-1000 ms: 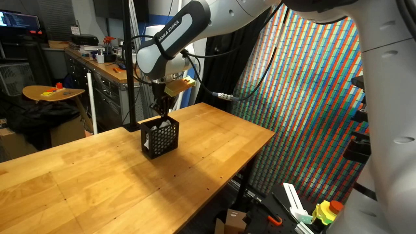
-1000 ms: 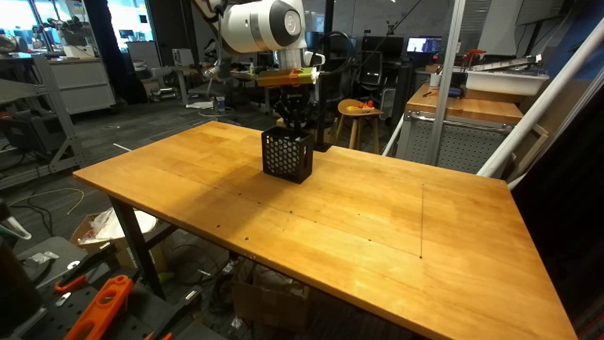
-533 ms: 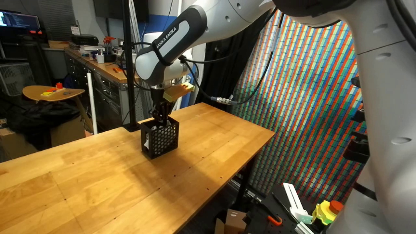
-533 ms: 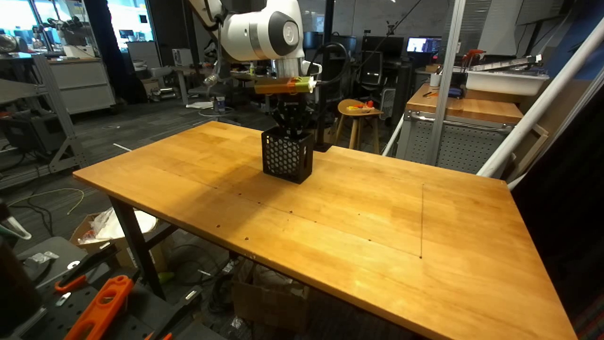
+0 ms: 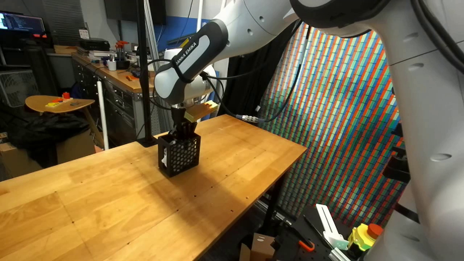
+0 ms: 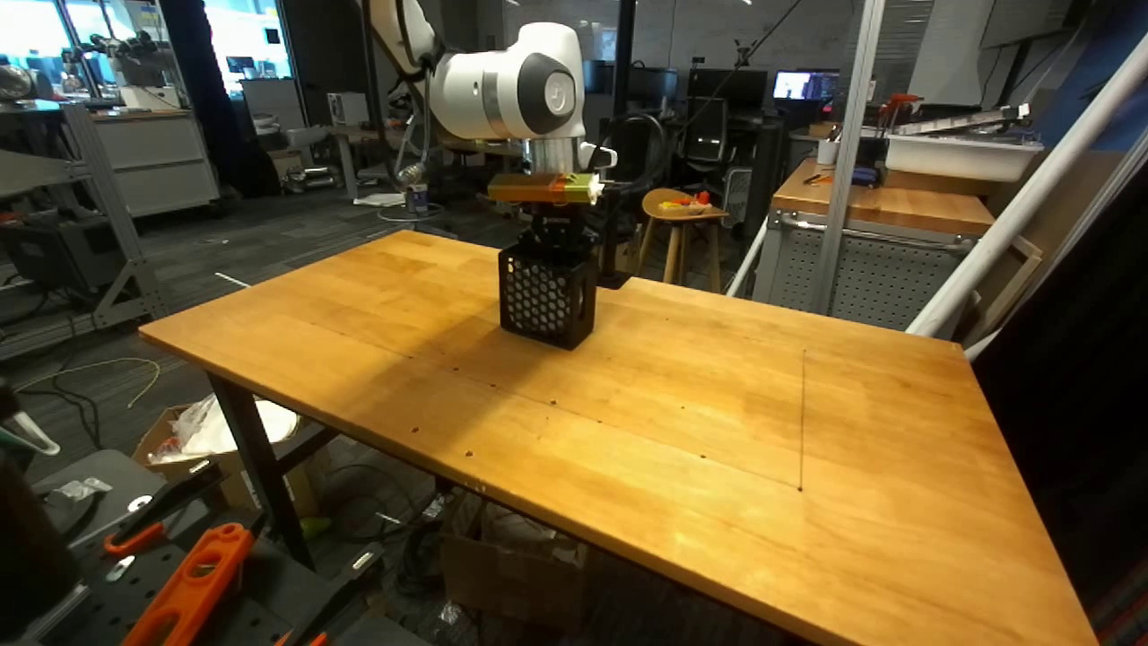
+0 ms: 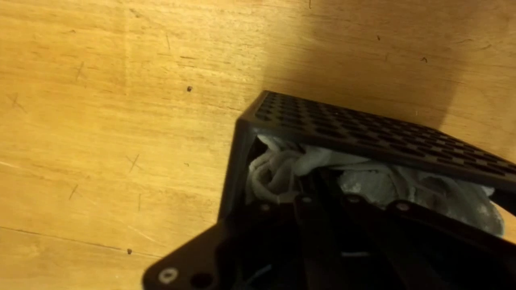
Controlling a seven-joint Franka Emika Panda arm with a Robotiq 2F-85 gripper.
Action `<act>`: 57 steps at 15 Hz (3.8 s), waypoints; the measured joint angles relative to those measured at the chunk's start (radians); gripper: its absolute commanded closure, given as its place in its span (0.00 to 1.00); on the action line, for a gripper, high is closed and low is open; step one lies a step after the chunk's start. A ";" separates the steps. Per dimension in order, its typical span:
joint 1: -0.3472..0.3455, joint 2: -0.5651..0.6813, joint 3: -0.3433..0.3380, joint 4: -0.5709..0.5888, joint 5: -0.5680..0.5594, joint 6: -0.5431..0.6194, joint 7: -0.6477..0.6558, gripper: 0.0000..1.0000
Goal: Put the towel in the black basket
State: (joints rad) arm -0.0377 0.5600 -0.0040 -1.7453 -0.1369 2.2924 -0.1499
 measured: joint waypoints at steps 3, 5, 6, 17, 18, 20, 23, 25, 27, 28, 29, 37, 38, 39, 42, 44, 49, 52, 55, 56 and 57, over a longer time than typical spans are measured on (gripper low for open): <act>-0.005 0.001 0.000 -0.007 0.013 0.003 -0.002 0.90; -0.006 0.000 0.000 -0.009 0.013 0.005 -0.002 0.90; -0.006 0.000 0.000 -0.010 0.013 0.006 -0.002 0.90; 0.005 -0.052 0.000 -0.014 0.002 0.006 -0.003 0.90; 0.010 -0.061 0.000 -0.015 0.002 0.006 -0.002 0.90; 0.024 -0.076 0.000 -0.018 0.002 0.004 0.000 0.90; 0.053 -0.093 0.002 -0.031 0.002 0.001 0.016 0.90; 0.072 -0.099 0.004 -0.043 0.002 0.001 0.033 0.90; 0.087 -0.104 0.005 -0.057 0.002 0.001 0.051 0.90; 0.092 -0.106 0.005 -0.064 0.002 0.001 0.058 0.90; 0.094 -0.109 0.005 -0.072 0.002 0.001 0.063 0.90; 0.082 -0.123 0.003 -0.120 0.004 0.005 0.074 0.90; 0.080 -0.123 0.003 -0.125 0.005 0.005 0.074 0.90; 0.078 -0.123 0.003 -0.130 0.006 0.005 0.074 0.90; 0.075 -0.118 0.004 -0.138 0.015 0.006 0.072 0.90; 0.071 -0.116 0.004 -0.138 0.023 0.006 0.069 0.90; 0.041 -0.113 0.006 -0.135 0.071 0.005 0.034 0.90; 0.018 -0.107 0.007 -0.126 0.097 0.005 0.004 0.90; -0.005 -0.095 0.007 -0.108 0.099 0.005 -0.010 0.89; -0.010 -0.094 0.007 -0.101 0.099 0.005 -0.010 0.90; -0.014 -0.094 0.007 -0.093 0.099 0.004 -0.010 0.89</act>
State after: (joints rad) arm -0.0515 0.4659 0.0029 -1.8386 -0.0377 2.2964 -0.1604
